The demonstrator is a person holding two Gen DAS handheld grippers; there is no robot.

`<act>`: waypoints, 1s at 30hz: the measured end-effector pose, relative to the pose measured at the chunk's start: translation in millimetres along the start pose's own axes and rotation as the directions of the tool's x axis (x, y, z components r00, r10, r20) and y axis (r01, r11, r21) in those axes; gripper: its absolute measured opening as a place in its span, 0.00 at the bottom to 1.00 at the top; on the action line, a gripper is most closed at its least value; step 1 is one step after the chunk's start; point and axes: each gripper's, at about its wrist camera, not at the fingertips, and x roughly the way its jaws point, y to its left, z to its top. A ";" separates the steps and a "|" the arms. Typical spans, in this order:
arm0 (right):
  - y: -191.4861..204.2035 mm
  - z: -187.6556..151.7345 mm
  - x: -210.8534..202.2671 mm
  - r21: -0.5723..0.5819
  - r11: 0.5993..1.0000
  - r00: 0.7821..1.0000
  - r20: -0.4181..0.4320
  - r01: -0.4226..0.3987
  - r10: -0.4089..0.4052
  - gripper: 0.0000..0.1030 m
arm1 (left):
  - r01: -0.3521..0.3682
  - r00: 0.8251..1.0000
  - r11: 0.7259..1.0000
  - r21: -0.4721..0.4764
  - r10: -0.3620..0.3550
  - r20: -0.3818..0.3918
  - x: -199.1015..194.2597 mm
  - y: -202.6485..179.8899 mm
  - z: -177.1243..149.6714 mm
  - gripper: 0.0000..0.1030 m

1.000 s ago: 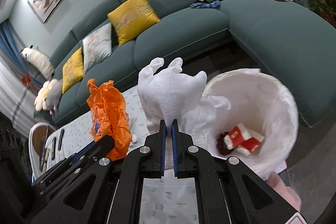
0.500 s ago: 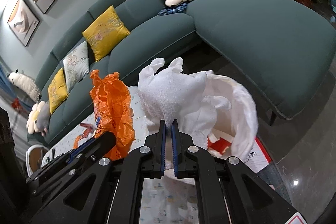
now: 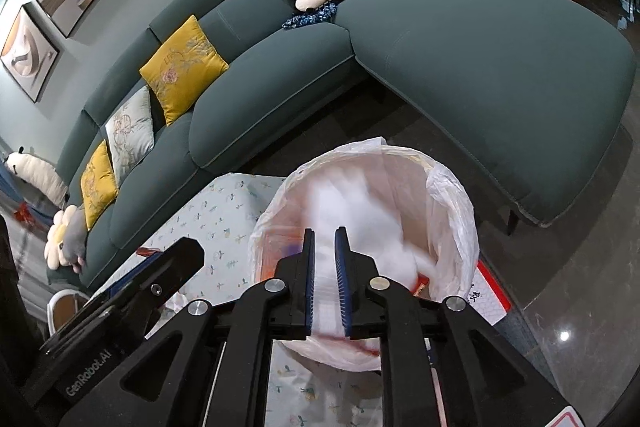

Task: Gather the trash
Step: 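Carry the orange bag and white glove over the bin and open both grippers, then move both open grippers back over the table toward the grey pouch and glove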

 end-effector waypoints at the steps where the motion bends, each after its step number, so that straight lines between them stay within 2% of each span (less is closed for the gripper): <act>1: 1.3 0.6 0.4 -0.005 1.000 1.000 0.000 0.003 -0.003 0.16 | -0.003 1.000 1.000 -0.006 0.003 -0.001 0.3 2.2 0.3 0.46; 5: 5.0 0.4 -0.2 -0.008 1.000 1.000 0.004 -0.001 0.001 0.22 | -0.014 1.000 1.000 -0.025 0.014 -0.004 -0.1 11.3 0.1 0.46; 19: 38.2 -8.5 -0.1 -0.072 0.997 1.000 -0.017 -0.012 0.011 0.22 | -0.035 0.999 0.997 -0.075 0.036 0.009 -15.9 37.1 -3.3 0.46; 30: 76.8 -19.9 7.1 -0.138 0.990 0.999 -0.042 -0.034 0.029 0.22 | -0.073 0.997 0.985 -0.156 0.078 0.025 -35.5 81.3 -11.4 0.46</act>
